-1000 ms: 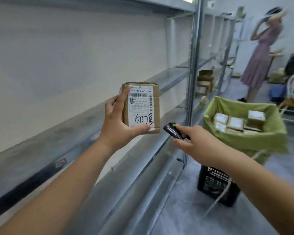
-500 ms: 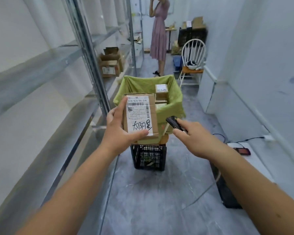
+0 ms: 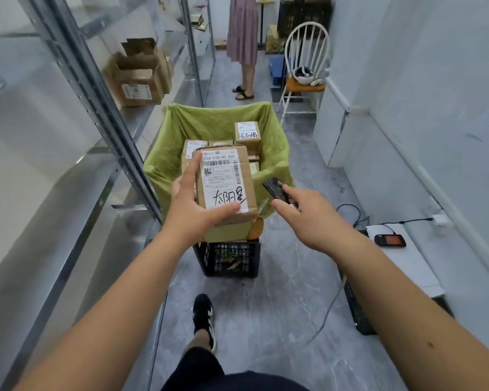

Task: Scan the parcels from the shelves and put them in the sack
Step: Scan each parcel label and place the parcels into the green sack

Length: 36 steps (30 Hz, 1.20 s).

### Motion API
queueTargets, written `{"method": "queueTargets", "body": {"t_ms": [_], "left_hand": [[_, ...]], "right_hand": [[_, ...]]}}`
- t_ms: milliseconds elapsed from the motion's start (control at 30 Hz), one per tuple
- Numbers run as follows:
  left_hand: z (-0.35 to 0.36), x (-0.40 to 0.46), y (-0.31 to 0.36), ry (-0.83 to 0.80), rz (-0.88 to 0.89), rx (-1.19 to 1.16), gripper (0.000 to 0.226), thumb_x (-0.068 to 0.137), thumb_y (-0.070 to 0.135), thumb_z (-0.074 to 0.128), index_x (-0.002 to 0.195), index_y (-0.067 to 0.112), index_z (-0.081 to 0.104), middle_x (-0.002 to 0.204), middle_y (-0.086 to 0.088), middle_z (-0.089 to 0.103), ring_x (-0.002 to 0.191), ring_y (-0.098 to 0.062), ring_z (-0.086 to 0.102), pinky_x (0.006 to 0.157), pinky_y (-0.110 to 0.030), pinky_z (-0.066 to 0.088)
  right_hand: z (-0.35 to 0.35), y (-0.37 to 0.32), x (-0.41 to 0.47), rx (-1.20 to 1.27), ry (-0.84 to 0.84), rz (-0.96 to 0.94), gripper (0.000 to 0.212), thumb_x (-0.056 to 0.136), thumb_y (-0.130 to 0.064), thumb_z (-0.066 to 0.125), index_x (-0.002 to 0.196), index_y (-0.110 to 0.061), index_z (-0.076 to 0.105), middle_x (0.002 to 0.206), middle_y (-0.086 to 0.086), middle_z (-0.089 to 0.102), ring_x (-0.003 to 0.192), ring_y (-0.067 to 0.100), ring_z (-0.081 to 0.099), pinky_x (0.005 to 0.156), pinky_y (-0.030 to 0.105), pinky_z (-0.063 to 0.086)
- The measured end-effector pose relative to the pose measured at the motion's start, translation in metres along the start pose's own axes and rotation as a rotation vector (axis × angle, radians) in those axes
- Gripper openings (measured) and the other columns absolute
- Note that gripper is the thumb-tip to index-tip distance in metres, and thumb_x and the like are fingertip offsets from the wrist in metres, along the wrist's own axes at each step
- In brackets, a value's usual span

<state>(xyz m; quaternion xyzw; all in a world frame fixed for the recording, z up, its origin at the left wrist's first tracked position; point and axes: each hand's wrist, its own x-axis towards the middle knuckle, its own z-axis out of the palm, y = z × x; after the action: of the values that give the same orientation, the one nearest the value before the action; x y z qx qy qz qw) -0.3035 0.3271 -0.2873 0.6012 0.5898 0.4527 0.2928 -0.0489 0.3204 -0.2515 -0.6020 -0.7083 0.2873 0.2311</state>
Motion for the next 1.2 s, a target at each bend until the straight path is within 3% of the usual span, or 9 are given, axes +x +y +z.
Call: {"method": "queueTargets", "body": {"t_ms": [133,233,300,367,433,500,600,933,1200], "left_hand": [[0.009,0.068,-0.035,-0.027,-0.05,-0.014,0.119,0.053,0.062,0.092,0.146,0.077,0.019,0.143,0.013,0.029,0.126,-0.011,0.041,0.102,-0.035,0.036],[0.013,0.134,-0.067,-0.052,-0.071,-0.047,0.118,0.049,0.064,0.091,0.143,0.079,0.021,0.147,0.015,0.031,0.119,0.008,0.041,0.097,-0.023,0.036],[0.016,0.18,-0.089,-0.08,-0.1,-0.084,0.12,0.05,0.059,0.094,0.146,0.076,0.025,0.154,0.014,0.035,0.13,0.005,0.045,0.104,-0.024,0.042],[0.02,0.223,-0.108,-0.105,-0.151,-0.107,0.121,0.048,0.057,0.095,0.146,0.073,0.027,0.156,0.012,0.038,0.134,0.002,0.047,0.107,-0.023,0.044],[0.024,0.264,-0.125,-0.119,-0.194,-0.109,0.122,0.047,0.058,0.095,0.147,0.072,0.027,0.154,0.014,0.037,0.129,0.011,0.044,0.107,-0.02,0.042],[0.028,0.303,-0.141,-0.143,-0.222,-0.104,0.123,0.048,0.058,0.095,0.149,0.07,0.025,0.153,0.017,0.034,0.131,0.012,0.04,0.117,-0.033,0.039],[0.033,0.351,-0.163,-0.201,-0.287,-0.112,0.124,0.051,0.058,0.096,0.15,0.07,0.023,0.156,0.014,0.035,0.137,-0.003,0.045,0.119,-0.045,0.041],[0.06,0.44,-0.233,-0.261,-0.432,-0.033,0.124,0.064,0.048,0.097,0.156,0.062,0.016,0.163,0.002,0.026,0.134,-0.004,0.03,0.116,-0.034,0.027],[0.08,0.479,-0.255,-0.383,-0.434,-0.008,0.123,0.071,0.038,0.096,0.159,0.057,0.012,0.166,-0.008,0.014,0.157,-0.021,0.013,0.125,-0.037,0.016]], "right_hand": [[0.017,0.001,0.072,0.011,-0.012,0.043,0.045,0.103,-0.044,0.056,0.13,-0.008,0.063,0.105,0.006,0.067,0.094,0.025,0.062,0.077,0.038,0.049],[0.03,-0.001,0.136,-0.021,-0.036,0.082,0.054,0.104,-0.048,0.052,0.146,-0.015,0.054,0.133,0.01,0.064,0.116,0.026,0.06,0.094,0.04,0.049],[0.036,-0.004,0.181,-0.044,-0.061,0.141,0.059,0.103,-0.052,0.049,0.152,-0.019,0.048,0.144,0.013,0.056,0.128,0.03,0.054,0.105,0.044,0.046],[0.042,-0.005,0.226,-0.057,-0.076,0.198,0.054,0.103,-0.054,0.049,0.146,-0.021,0.053,0.141,0.014,0.056,0.123,0.032,0.057,0.103,0.045,0.048],[0.047,-0.005,0.267,-0.063,-0.099,0.237,0.051,0.103,-0.054,0.05,0.14,-0.019,0.057,0.14,0.014,0.057,0.121,0.032,0.058,0.1,0.04,0.047],[0.052,-0.005,0.305,-0.063,-0.114,0.268,0.052,0.103,-0.053,0.05,0.141,-0.019,0.056,0.142,0.014,0.056,0.124,0.031,0.057,0.095,0.035,0.043],[0.06,-0.004,0.354,-0.072,-0.12,0.314,0.053,0.103,-0.052,0.05,0.144,-0.019,0.055,0.143,0.013,0.058,0.126,0.03,0.057,0.093,0.034,0.042],[0.089,0.01,0.438,-0.031,-0.24,0.449,0.054,0.104,-0.052,0.048,0.149,-0.022,0.051,0.145,0.01,0.056,0.132,0.025,0.051,0.099,0.033,0.042],[0.096,0.018,0.459,-0.071,-0.298,0.556,0.061,0.104,-0.055,0.045,0.156,-0.023,0.043,0.147,0.009,0.053,0.125,0.025,0.056,0.106,0.042,0.047]]}}
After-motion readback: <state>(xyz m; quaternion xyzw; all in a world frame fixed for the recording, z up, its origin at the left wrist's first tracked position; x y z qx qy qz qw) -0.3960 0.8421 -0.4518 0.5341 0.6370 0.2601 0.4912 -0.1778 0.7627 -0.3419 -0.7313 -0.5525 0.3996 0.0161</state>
